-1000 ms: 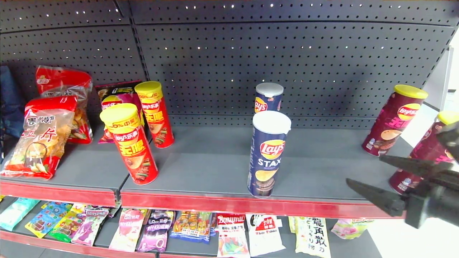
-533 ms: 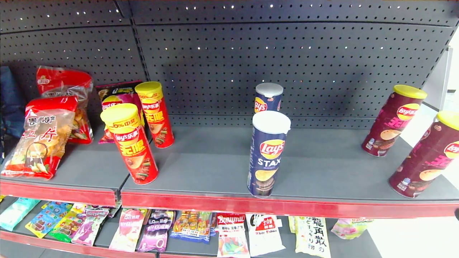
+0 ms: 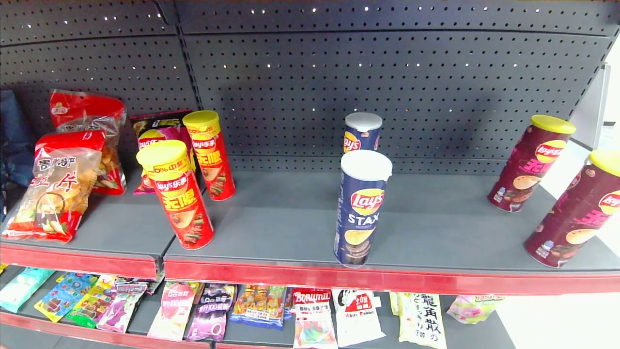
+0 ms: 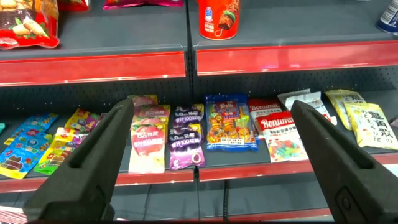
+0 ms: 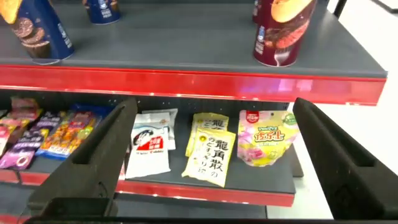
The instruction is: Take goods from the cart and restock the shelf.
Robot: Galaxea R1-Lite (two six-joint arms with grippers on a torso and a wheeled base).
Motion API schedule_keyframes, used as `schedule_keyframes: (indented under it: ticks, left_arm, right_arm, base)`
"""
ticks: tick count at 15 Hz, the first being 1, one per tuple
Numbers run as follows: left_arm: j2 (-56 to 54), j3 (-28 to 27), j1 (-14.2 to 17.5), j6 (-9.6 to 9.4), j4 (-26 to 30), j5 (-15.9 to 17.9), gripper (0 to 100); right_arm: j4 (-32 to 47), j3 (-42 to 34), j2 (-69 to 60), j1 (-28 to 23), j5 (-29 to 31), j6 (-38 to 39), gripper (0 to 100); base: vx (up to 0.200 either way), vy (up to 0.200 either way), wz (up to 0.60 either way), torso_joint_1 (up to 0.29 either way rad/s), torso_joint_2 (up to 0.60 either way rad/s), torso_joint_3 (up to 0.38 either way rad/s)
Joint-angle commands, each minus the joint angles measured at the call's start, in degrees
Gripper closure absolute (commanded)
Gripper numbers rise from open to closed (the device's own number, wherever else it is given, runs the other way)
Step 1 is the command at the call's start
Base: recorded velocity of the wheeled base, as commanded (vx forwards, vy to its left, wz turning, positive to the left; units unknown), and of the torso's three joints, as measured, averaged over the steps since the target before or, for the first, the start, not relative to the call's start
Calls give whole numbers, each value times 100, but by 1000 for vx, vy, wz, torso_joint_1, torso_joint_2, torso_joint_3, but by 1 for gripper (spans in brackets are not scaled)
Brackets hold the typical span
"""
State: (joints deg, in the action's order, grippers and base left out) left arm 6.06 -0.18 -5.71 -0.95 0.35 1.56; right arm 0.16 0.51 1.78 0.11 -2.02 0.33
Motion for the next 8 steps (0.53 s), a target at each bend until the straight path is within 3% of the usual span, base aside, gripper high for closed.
schedule_keyframes:
  ticks: [1, 8]
  left_arm:
    - [9, 1, -1, -2, 0, 2, 0]
    - [9, 1, -1, 7, 0, -7, 0]
  right_arm:
    - [2, -51, -178, -2, 0, -7, 0]
    - [2, -51, -178, -2, 79, -42, 0]
  base:
    - [0, 0, 0, 0, 0, 0]
    - [0, 0, 0, 0, 0, 0]
